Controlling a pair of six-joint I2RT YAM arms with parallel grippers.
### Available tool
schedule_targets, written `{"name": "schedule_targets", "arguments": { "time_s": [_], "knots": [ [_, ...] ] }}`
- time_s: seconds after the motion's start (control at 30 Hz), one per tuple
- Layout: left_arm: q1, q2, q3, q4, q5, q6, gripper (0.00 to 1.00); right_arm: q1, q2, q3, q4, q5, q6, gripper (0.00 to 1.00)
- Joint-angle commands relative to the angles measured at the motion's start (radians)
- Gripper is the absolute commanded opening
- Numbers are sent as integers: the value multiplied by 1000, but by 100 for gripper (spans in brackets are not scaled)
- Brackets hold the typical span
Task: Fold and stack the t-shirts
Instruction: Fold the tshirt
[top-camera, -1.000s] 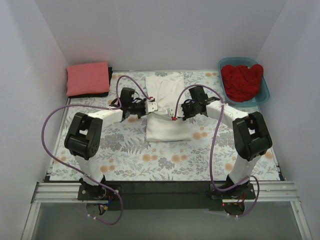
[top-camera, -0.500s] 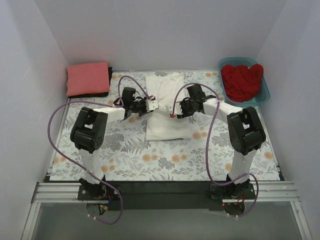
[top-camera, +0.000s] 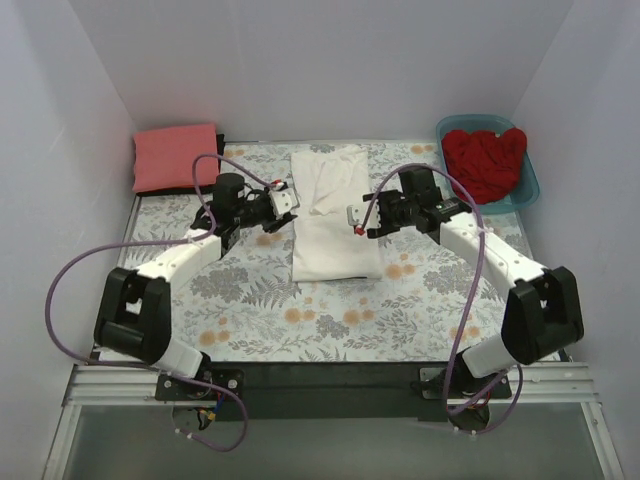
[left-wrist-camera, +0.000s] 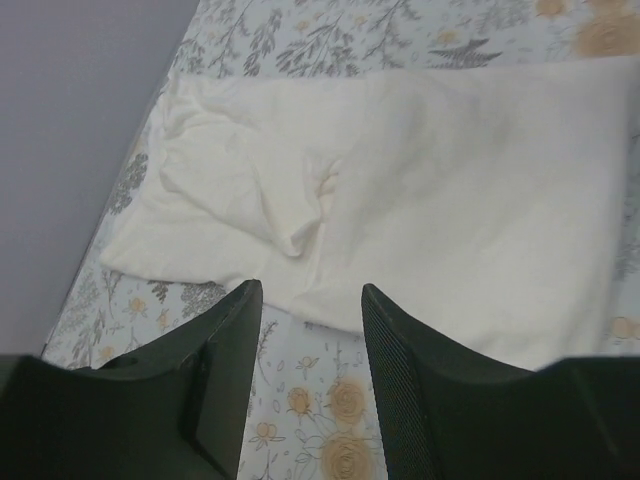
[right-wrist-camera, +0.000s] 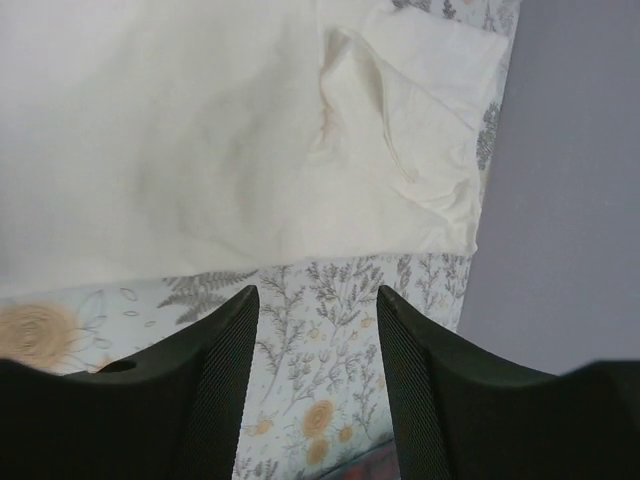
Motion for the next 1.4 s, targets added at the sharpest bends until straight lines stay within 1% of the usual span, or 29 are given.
{"name": "schedule_targets", "arguments": {
  "time_s": [0.0,0.03,0.07,0.2,0.23,0.3,0.47,0.83,0.87,0.97,1.03,1.07,1.1,1.13,1.17,1.2,1.27,1.3,1.33,1.37],
  "knots": [
    [-39,-117,-81,-119,67,-74,43,56,-73,-116,-98,-55,67,56],
    [-49,-140,-107,-147,70,-74,43,67,-87,-135,-107,-54,81,56],
    [-78,-175,-162,-147,56,-63,43,88,-105,-155,-110,-51,87,54],
    [-160,-235,-303,-131,1,-4,43,122,-115,-238,-106,-47,102,52],
    [-176,-237,-326,-75,-18,10,43,125,-111,-267,-100,-46,104,52],
    [-207,-219,-372,-50,-48,32,43,136,-98,-296,-80,-32,102,50],
    [-216,-167,-402,11,-82,52,43,138,-73,-373,-6,9,92,50],
    [-216,-96,-411,46,-84,105,43,134,-13,-393,27,23,79,47],
    [-216,-93,-412,45,-82,113,43,136,-6,-396,31,26,81,44],
    [-216,-81,-416,37,-93,141,44,134,8,-399,41,32,87,41],
    [-216,-71,-416,36,-101,155,44,131,14,-396,47,35,90,37],
    [-216,-59,-416,34,-101,159,43,130,22,-394,49,38,93,33],
    [-216,-52,-412,34,-104,165,40,125,27,-393,49,40,95,32],
    [-214,-44,-409,34,-105,168,39,125,30,-387,49,39,95,31],
    [-214,-29,-408,34,-108,173,37,124,34,-387,49,40,95,25],
    [-213,-21,-400,34,-110,176,32,124,39,-387,49,40,95,24],
    [-205,-1,-393,36,-110,178,26,122,40,-379,49,45,95,20],
    [-202,5,-382,31,-110,179,17,122,42,-379,49,43,96,18],
    [-201,10,-376,24,-110,185,11,121,40,-376,49,43,95,16],
    [-199,11,-371,19,-107,188,7,122,39,-373,49,49,96,7]
  ]
}}
